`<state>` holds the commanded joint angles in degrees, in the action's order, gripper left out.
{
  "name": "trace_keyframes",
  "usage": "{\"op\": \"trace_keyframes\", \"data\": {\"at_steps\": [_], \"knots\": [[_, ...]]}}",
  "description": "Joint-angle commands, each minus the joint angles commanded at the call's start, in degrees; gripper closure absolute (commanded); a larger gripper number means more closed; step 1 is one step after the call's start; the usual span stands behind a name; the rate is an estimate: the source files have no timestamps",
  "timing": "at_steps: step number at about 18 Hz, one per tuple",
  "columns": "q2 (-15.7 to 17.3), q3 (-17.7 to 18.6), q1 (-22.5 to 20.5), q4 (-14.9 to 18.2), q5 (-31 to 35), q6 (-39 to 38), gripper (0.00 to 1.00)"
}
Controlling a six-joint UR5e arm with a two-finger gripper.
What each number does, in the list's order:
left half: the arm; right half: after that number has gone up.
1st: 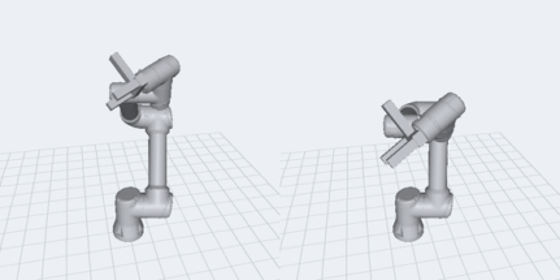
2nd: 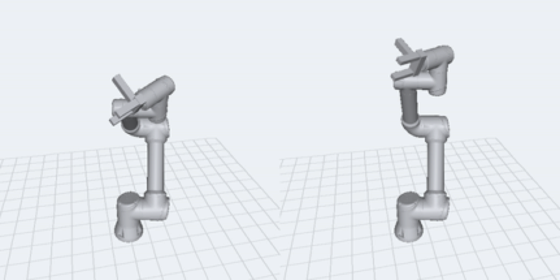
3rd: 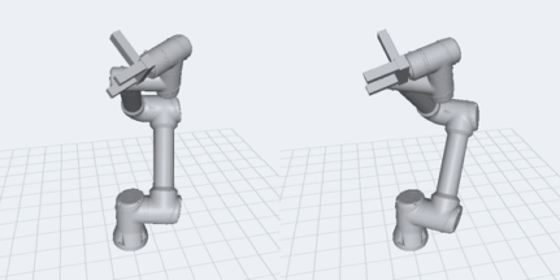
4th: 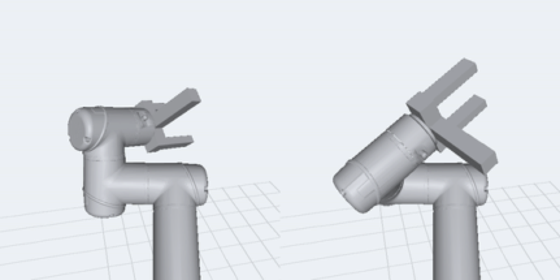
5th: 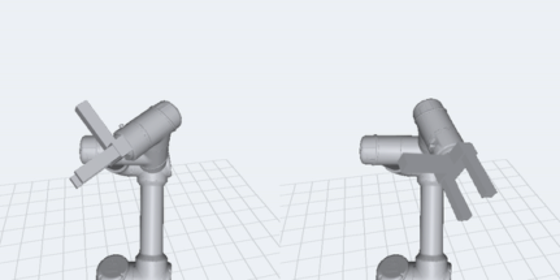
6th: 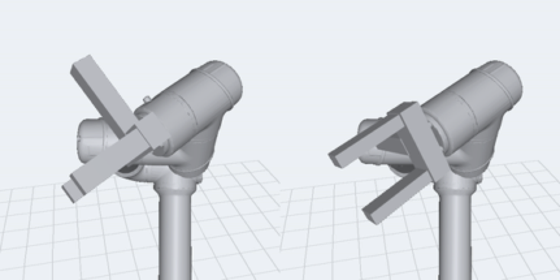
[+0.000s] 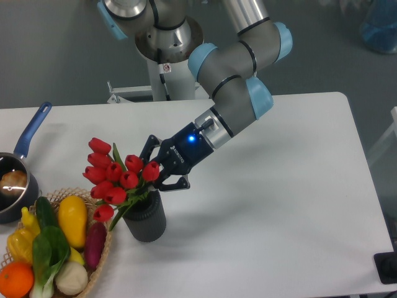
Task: Pick up the flowers from the vase
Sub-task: 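Close the gripper on the tulip stems, then lift the gripped tulips up out of the black vase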
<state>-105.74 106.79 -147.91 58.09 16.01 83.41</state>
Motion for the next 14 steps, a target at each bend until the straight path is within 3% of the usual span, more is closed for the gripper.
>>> {"op": "trace_keyframes", "data": {"at_steps": [14], "knots": [[3.3, 0.0, -2.0, 0.1, -3.8, -2.3, 0.71]]}}
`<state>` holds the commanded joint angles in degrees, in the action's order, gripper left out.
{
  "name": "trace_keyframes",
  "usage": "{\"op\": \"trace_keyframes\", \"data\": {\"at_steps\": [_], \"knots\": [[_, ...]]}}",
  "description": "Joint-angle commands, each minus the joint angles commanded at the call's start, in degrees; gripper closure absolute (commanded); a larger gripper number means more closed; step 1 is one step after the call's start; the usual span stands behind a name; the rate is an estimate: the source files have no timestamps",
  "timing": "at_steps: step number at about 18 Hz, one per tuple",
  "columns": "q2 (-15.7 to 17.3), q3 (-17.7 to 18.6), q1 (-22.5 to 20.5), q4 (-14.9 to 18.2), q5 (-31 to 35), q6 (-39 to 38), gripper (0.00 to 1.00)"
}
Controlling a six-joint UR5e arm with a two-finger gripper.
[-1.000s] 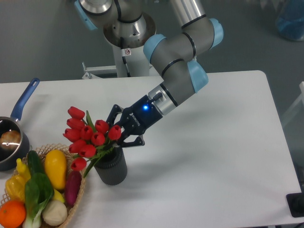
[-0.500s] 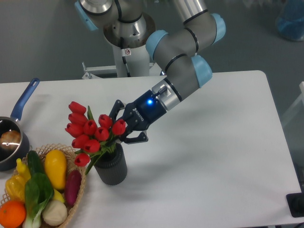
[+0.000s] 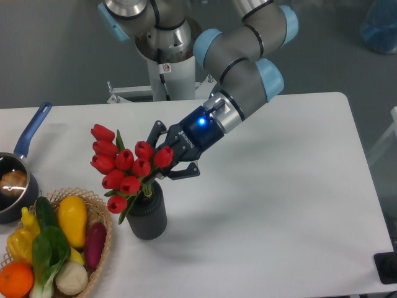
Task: Pick up the flowers from the vase
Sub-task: 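Lift the gripped tulips up out of the black vase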
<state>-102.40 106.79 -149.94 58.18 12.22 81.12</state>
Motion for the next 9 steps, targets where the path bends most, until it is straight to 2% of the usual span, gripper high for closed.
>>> {"op": "trace_keyframes", "data": {"at_steps": [3, 9], "knots": [[0.8, 0.7, -0.6, 0.1, -0.1, -0.4, 0.76], [1.7, 1.1, -1.3, 0.1, -1.4, -0.8, 0.76]]}}
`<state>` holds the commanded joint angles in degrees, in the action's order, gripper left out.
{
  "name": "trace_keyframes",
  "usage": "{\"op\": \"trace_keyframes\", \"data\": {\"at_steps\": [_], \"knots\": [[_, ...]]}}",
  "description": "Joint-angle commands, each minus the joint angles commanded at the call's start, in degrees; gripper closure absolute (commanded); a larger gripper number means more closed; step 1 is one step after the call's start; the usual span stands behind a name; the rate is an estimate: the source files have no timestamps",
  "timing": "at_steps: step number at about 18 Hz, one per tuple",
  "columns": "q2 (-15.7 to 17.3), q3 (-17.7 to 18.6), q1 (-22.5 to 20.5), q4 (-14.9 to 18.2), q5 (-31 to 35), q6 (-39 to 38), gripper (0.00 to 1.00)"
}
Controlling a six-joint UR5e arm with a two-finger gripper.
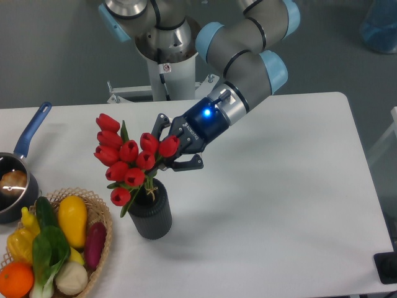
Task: Pick up the flowers from the vase
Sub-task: 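Lift the gripped tulips up out of the black vase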
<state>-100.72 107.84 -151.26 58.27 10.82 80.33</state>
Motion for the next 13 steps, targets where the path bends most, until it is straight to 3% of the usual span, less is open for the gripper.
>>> {"op": "trace_keyframes", "data": {"at_steps": [13], "knots": [[2.3, 0.6, -1.2, 0.0, -6.9, -3.2, 0.76]]}}
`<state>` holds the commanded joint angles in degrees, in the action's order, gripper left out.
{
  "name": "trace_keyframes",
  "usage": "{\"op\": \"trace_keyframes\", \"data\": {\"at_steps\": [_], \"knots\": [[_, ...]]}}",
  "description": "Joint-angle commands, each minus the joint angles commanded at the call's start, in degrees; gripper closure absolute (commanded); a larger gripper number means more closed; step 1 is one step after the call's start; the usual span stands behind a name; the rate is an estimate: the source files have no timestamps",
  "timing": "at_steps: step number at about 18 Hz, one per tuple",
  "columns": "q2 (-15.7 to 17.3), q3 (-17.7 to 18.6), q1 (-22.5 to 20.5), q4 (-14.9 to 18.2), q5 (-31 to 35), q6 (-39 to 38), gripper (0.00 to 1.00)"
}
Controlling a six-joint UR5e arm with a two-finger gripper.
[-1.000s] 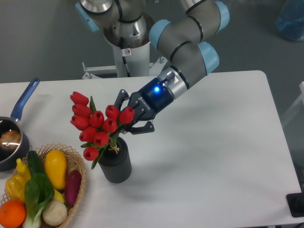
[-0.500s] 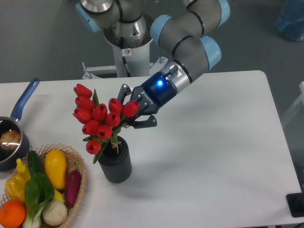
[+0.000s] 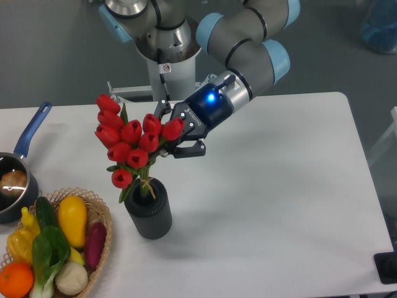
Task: Pick up the flowers from the vase
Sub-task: 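Lift the gripped tulips up out of the black vase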
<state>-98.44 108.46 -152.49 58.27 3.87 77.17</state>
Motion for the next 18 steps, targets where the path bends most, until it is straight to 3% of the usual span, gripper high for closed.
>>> {"op": "trace_keyframes", "data": {"at_steps": [18], "knots": [[2.0, -2.3, -3.1, 0.0, -5.5, -7.0, 0.76]]}}
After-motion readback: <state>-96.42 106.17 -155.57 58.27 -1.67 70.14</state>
